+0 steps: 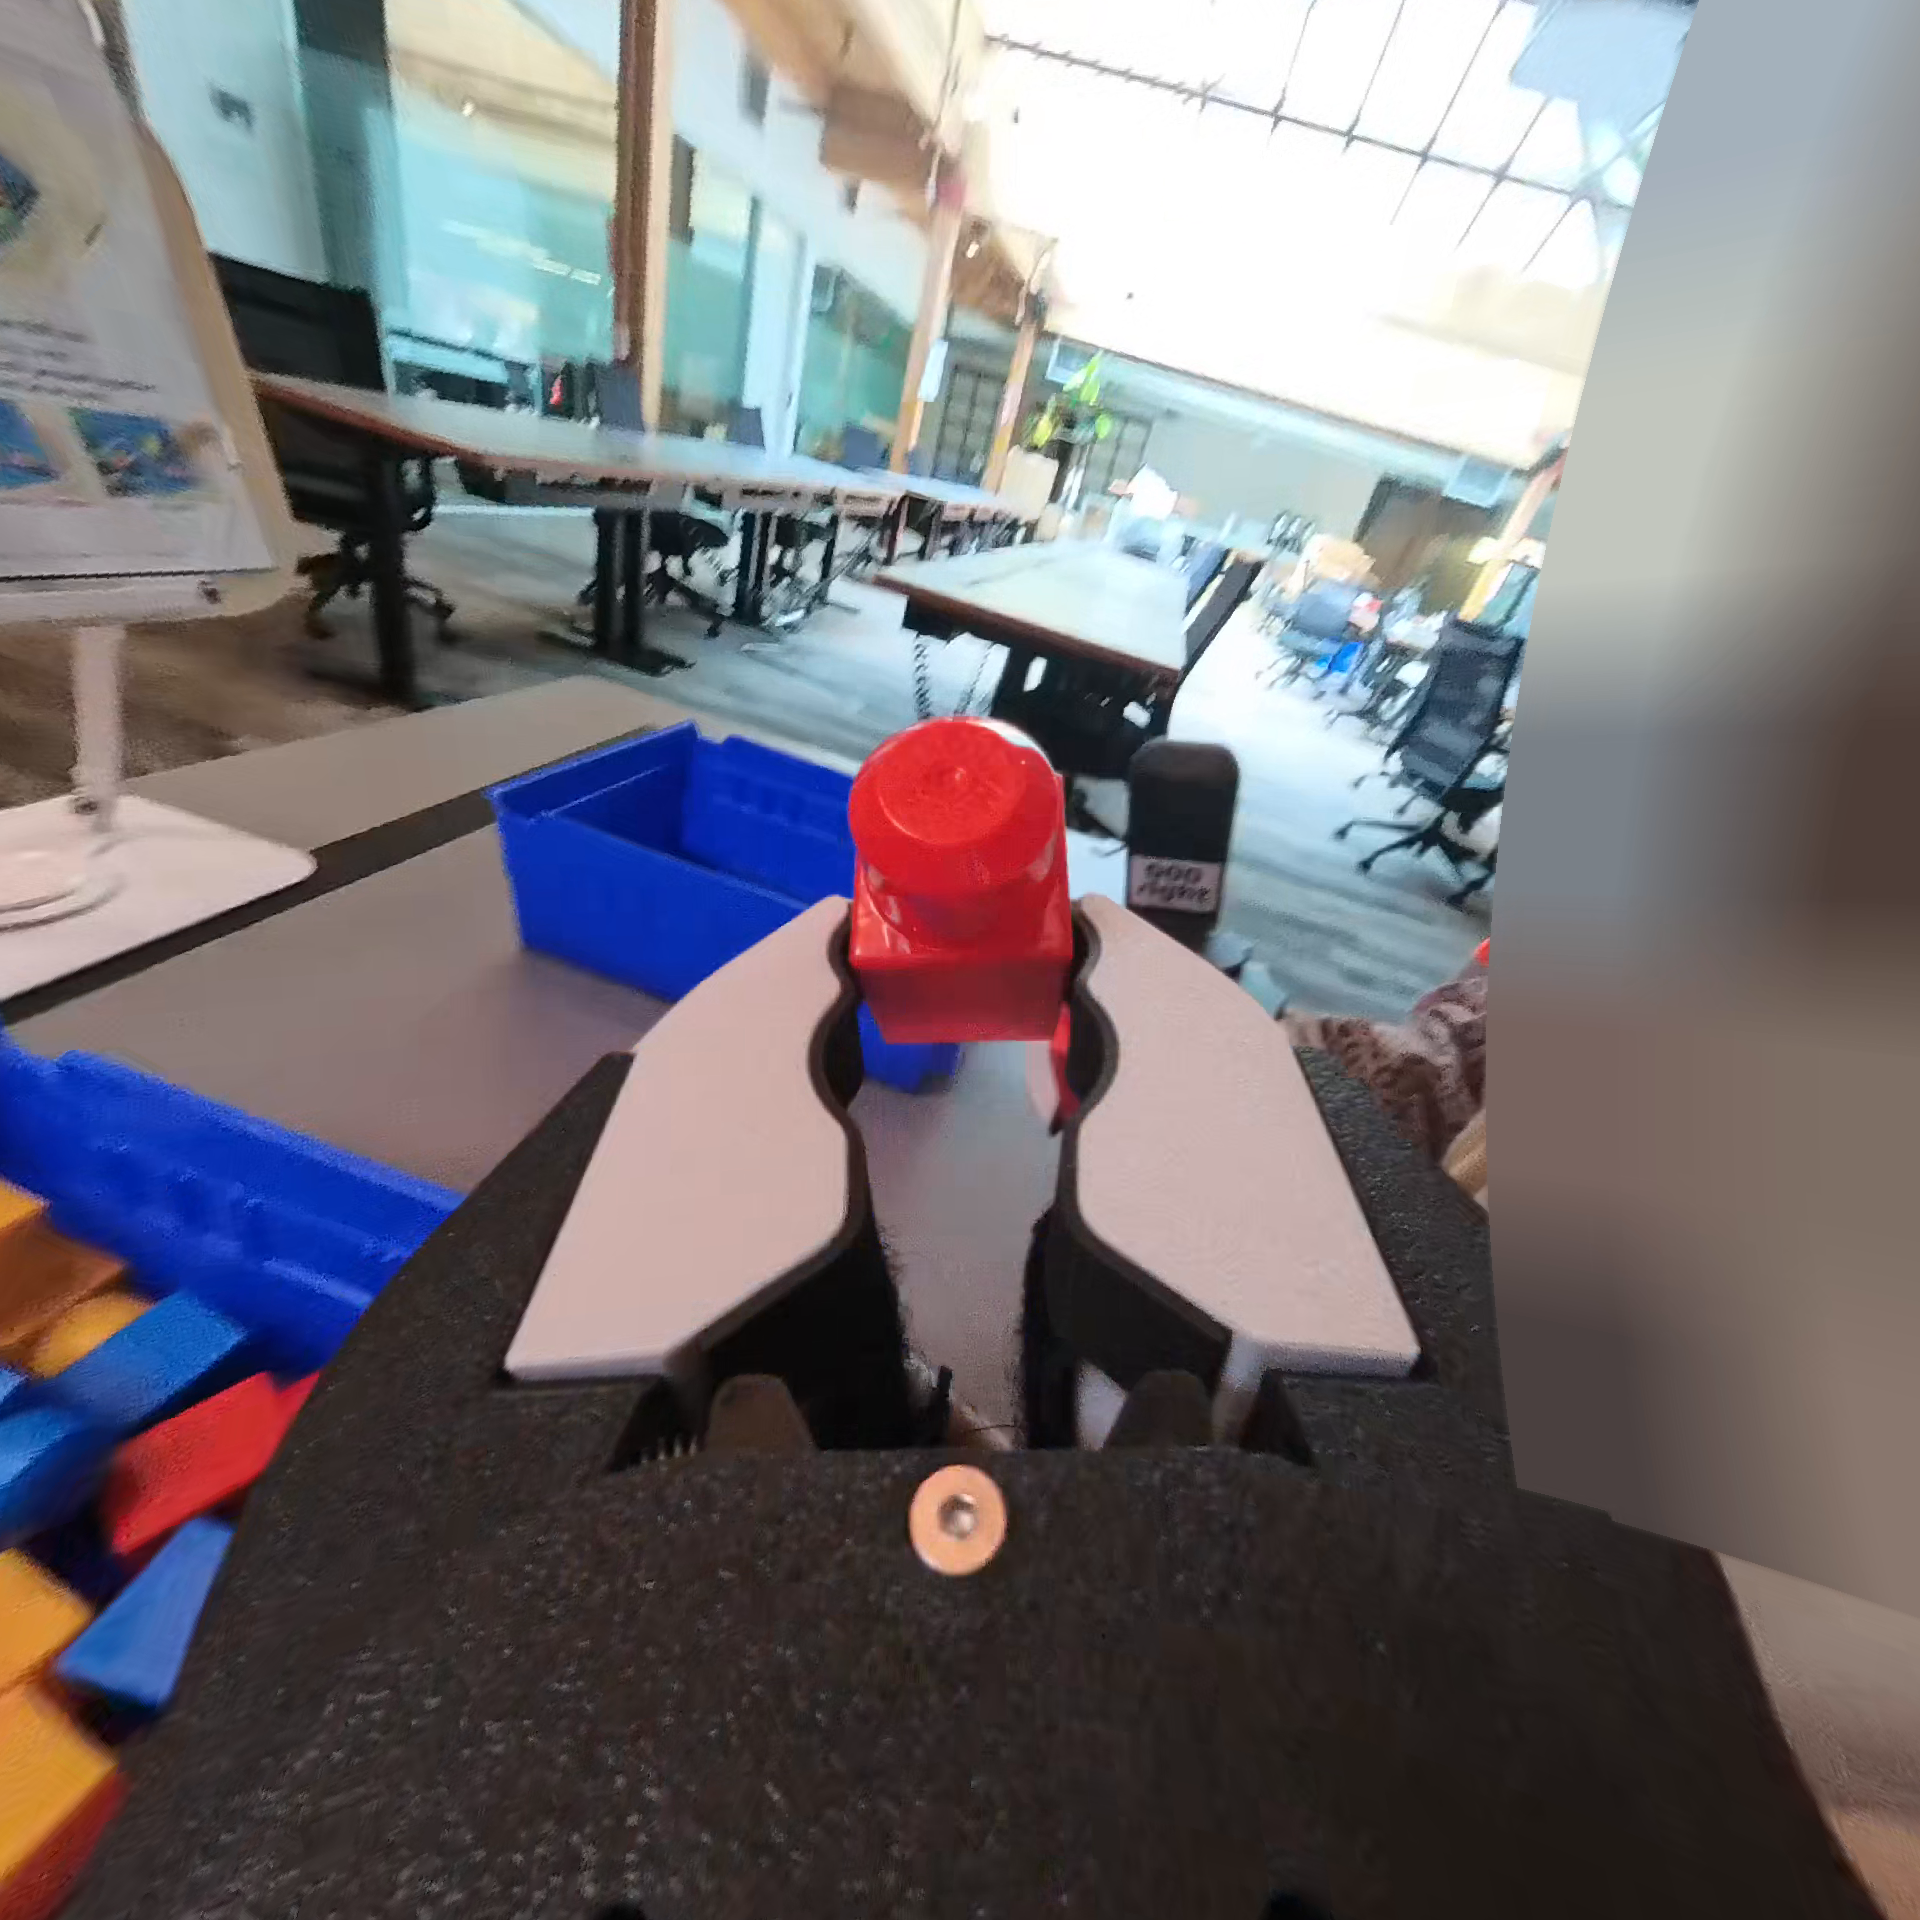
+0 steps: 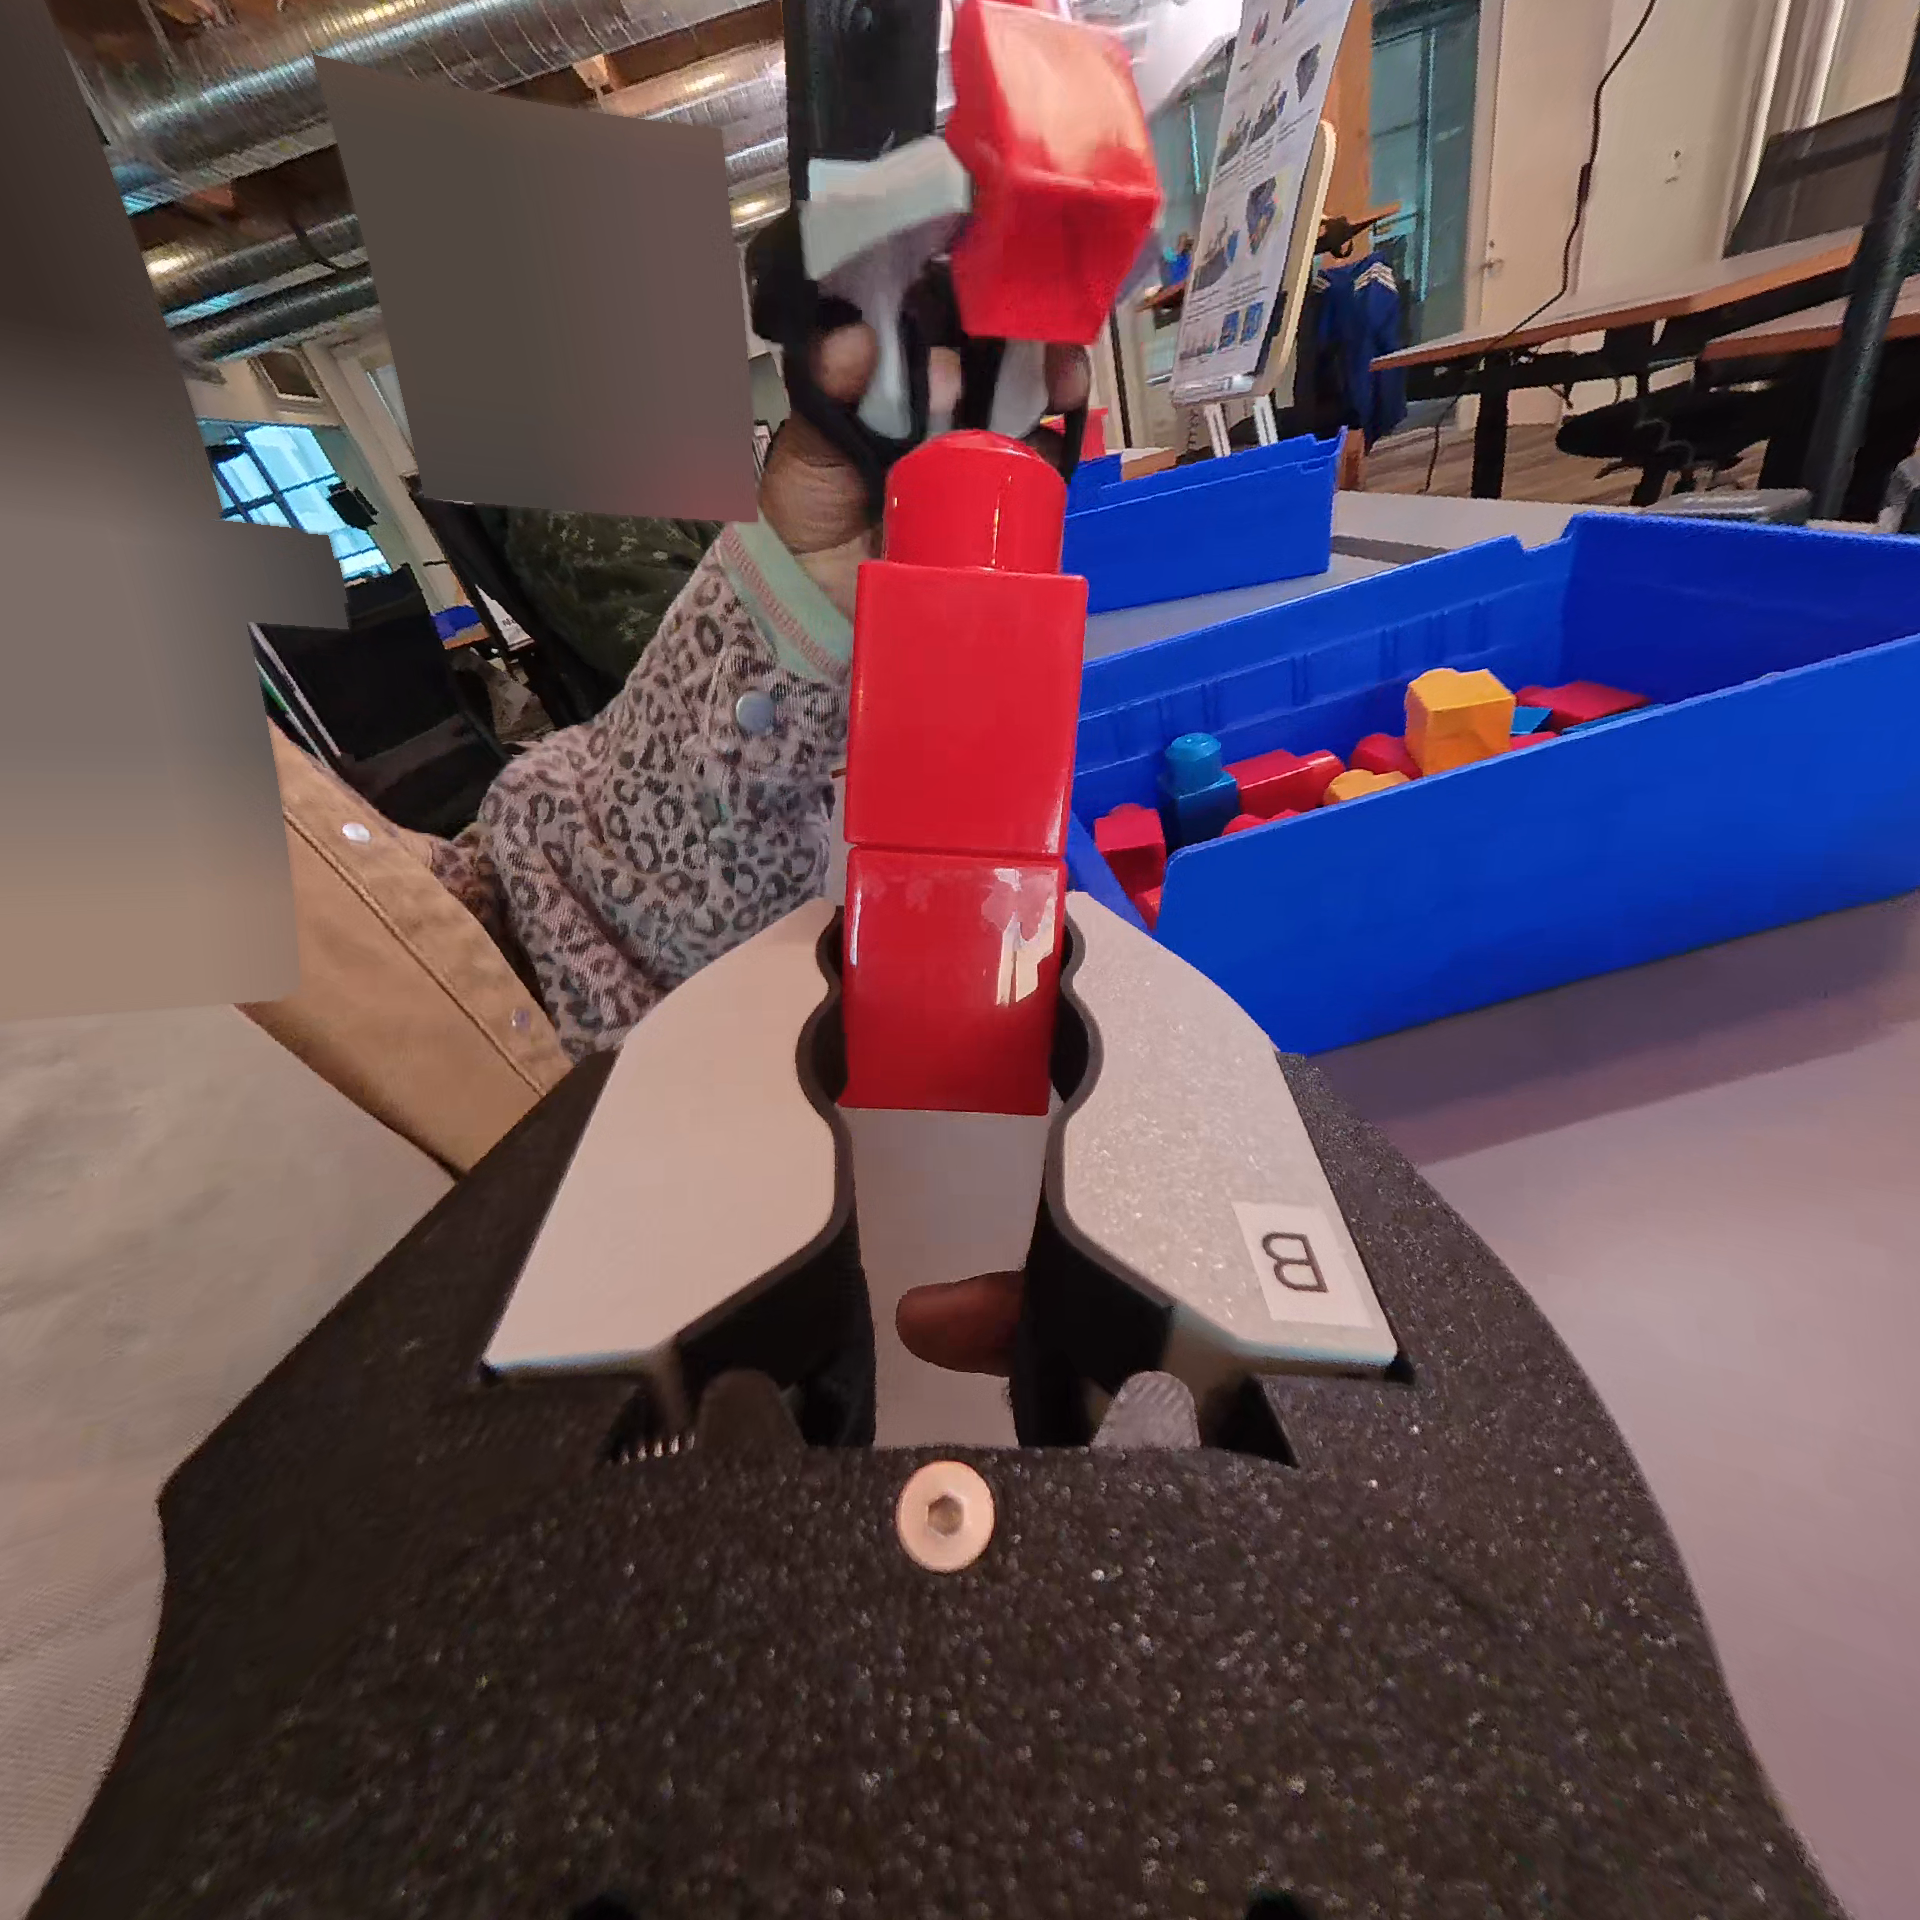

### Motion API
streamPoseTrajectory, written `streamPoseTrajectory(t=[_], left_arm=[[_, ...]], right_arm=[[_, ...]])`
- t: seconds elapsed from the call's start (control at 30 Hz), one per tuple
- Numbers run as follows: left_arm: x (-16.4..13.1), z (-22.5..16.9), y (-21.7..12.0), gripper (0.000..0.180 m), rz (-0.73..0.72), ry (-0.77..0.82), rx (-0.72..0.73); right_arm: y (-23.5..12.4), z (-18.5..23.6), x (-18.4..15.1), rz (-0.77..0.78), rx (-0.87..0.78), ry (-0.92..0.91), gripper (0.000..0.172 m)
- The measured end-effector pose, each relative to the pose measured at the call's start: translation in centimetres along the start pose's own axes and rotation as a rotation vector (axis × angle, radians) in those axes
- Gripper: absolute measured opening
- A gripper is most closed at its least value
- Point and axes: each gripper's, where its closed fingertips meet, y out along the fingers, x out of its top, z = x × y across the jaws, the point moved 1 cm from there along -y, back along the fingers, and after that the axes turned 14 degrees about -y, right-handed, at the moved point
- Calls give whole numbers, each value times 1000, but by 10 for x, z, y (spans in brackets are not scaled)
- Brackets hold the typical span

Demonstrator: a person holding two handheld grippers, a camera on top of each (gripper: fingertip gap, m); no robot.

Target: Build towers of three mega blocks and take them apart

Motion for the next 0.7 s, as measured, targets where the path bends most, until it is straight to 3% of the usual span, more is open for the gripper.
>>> streamPoseTrajectory(t=[0.1,0.17,0.43,0.7], left_arm=[[-10,-21,8,36,-76,-106,-159],[-20,-23,16,36,-29,-165,-187],[-60,-29,39,36,208,-42,-138],[-81,-37,42,36,347,35,-119]], right_arm=[[4,6,-1,-1,30,20,36],[6,9,-3,1,49,33,36],[5,13,-6,24,68,50,35],[4,17,-12,78,92,-33,35]])
